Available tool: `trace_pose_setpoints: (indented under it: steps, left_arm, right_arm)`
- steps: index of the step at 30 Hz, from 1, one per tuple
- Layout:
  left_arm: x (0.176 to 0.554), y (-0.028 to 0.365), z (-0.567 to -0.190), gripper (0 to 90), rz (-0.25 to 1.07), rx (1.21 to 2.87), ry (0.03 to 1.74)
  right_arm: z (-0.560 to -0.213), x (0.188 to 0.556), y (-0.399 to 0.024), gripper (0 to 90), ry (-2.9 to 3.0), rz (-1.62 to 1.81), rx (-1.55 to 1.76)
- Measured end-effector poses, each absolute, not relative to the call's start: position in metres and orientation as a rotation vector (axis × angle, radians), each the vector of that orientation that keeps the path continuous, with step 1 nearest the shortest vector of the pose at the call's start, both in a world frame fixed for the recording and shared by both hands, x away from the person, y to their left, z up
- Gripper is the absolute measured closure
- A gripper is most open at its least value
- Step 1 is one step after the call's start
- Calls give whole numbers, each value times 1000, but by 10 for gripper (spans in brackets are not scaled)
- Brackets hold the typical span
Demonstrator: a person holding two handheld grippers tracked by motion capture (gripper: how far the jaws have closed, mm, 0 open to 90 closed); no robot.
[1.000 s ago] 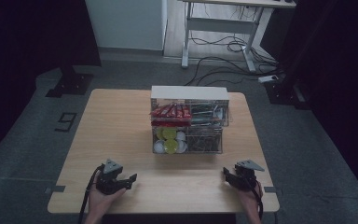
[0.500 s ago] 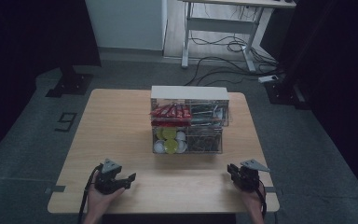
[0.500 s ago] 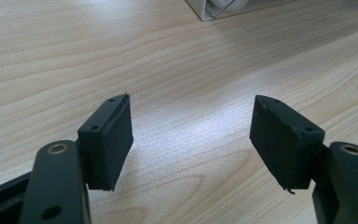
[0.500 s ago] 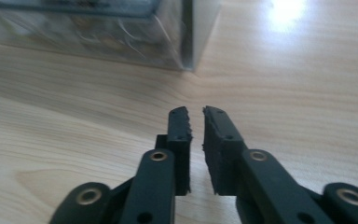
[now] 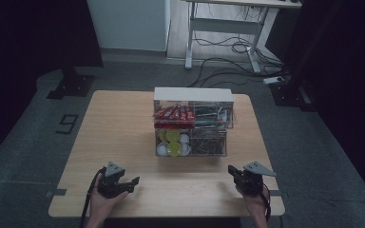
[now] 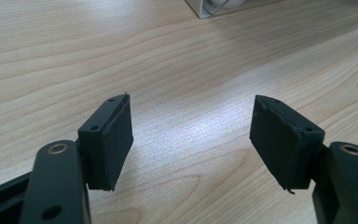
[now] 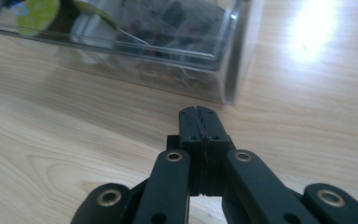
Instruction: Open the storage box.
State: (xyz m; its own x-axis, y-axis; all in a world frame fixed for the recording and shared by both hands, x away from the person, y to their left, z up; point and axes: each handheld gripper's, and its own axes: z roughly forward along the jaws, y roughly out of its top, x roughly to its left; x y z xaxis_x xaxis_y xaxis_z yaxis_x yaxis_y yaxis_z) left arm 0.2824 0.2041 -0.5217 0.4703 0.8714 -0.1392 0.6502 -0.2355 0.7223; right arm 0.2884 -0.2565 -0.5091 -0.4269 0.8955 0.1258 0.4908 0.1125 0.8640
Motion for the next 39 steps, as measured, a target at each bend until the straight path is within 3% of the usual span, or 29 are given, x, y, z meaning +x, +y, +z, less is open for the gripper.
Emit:
trace_pose_setpoints:
  steps: [25, 39]
  left_arm:
    - [281, 204, -520, 300, 378, 1974, 1262]
    - [279, 197, -519, 297, 371, 1978, 1249]
  right_arm:
    - [-496, 306, -213, 891, 2038, 1308, 1239]
    - [-505, 326, -187, 891, 2099, 1315, 1259]
